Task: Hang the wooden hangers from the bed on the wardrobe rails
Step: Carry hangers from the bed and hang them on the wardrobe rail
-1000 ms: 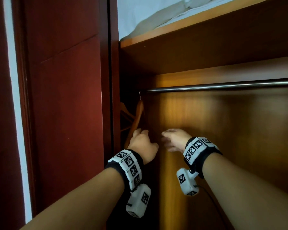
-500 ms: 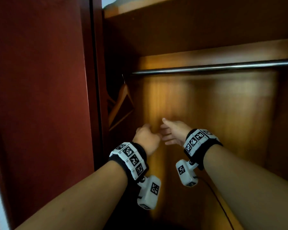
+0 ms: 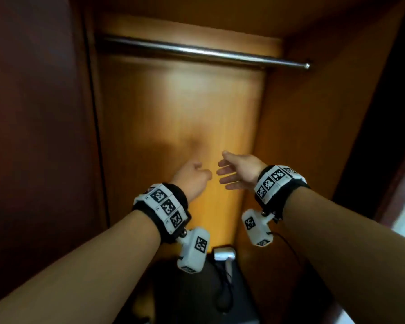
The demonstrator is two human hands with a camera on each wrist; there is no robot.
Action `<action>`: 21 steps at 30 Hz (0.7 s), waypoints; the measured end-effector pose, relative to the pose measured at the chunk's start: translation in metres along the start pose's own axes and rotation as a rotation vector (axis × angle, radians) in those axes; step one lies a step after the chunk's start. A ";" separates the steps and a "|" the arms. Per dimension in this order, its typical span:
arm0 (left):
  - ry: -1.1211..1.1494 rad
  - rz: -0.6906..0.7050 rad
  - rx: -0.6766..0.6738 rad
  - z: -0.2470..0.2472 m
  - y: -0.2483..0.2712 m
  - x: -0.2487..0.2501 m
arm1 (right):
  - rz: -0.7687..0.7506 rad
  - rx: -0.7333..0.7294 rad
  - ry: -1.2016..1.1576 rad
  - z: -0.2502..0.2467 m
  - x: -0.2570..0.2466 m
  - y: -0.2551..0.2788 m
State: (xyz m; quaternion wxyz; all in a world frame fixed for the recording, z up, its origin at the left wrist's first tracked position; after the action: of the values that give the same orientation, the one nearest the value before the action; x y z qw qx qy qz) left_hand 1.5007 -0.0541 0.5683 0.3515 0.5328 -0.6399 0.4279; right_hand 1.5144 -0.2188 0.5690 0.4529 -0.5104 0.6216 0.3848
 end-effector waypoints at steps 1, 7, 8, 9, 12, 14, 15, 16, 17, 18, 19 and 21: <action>0.037 -0.021 -0.046 0.015 0.006 -0.010 | 0.030 0.029 0.023 -0.010 0.013 0.014; 0.151 -0.101 -0.387 0.113 0.065 -0.027 | 0.176 0.180 0.028 -0.085 0.068 0.113; 0.167 -0.099 -0.429 0.130 0.076 -0.021 | 0.190 0.205 0.010 -0.100 0.072 0.132; 0.166 -0.096 -0.463 0.146 0.088 -0.012 | 0.204 0.231 0.005 -0.115 0.076 0.153; 0.199 -0.062 -0.568 0.195 0.140 0.029 | 0.251 0.306 -0.006 -0.164 0.088 0.217; 0.242 -0.032 -0.656 0.229 0.187 0.062 | 0.274 0.351 -0.020 -0.197 0.096 0.268; 0.253 -0.027 -0.692 0.241 0.209 0.075 | 0.278 0.390 -0.008 -0.214 0.100 0.290; 0.261 -0.016 -0.730 0.252 0.230 0.085 | 0.283 0.442 0.000 -0.232 0.105 0.313; 0.263 -0.001 -0.783 0.270 0.259 0.098 | 0.291 0.510 -0.001 -0.255 0.112 0.345; 0.266 0.016 -0.829 0.286 0.286 0.108 | 0.299 0.567 -0.013 -0.275 0.120 0.377; 0.256 0.037 -0.873 0.301 0.314 0.118 | 0.315 0.621 -0.021 -0.296 0.130 0.411; 0.239 0.071 -0.938 0.328 0.373 0.134 | 0.363 0.727 -0.032 -0.334 0.155 0.485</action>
State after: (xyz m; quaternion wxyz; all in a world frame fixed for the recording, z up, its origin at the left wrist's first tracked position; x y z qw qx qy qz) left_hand 1.1112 -0.3828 0.4981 0.6098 0.2421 -0.7368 0.1633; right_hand 0.9700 -0.4882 0.5268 0.5382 -0.1927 0.7900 0.2216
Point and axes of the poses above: each hand's wrist, its own y-axis away from the middle knuckle, its own z-axis out of the palm, x = y × z, the point moved 9 cm from there along -y, towards the middle knuckle, and after that the axes turned 5 degrees about x, right-handed, at the moved point
